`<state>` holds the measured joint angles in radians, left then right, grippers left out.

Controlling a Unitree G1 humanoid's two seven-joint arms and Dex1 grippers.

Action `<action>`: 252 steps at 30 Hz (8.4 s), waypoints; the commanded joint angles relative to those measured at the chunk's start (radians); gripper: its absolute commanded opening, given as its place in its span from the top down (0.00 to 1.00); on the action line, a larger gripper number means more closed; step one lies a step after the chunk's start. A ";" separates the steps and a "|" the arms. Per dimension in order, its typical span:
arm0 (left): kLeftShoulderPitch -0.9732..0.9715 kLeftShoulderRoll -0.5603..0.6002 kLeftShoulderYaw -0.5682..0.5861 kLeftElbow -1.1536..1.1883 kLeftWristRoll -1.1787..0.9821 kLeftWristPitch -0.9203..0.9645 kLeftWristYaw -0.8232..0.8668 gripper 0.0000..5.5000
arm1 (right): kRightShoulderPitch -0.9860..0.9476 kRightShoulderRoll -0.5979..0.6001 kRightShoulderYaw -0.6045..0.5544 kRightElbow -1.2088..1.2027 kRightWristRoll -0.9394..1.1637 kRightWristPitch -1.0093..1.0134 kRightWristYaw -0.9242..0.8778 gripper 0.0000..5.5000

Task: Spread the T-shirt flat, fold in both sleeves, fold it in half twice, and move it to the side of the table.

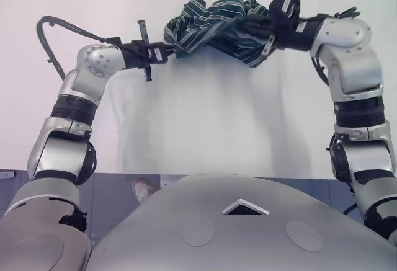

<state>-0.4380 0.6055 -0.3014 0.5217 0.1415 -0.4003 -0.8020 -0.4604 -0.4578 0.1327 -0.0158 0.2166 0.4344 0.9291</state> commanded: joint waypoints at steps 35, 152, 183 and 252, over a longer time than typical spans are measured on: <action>-0.390 0.510 0.098 -0.207 -0.657 0.908 -0.805 1.00 | -0.312 -0.560 0.143 0.084 0.054 -0.398 0.648 1.00; -0.158 -0.101 0.340 0.038 -0.312 0.780 -0.026 0.87 | -0.434 0.167 0.069 1.108 -0.441 -0.688 -0.685 0.76; 0.350 0.051 0.382 -0.311 -0.562 1.080 -0.196 1.00 | 0.038 0.109 -0.018 0.319 -0.435 -0.303 -0.675 0.76; 0.410 0.289 0.092 -0.637 -0.086 0.343 -0.097 0.61 | 0.643 -0.542 -0.103 -0.645 0.087 0.283 -0.069 0.61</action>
<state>-0.0518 0.8223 -0.1918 -0.1644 -0.0191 0.0604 -0.8667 0.1441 -0.8811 0.1026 -0.6612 0.3458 0.8198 0.7813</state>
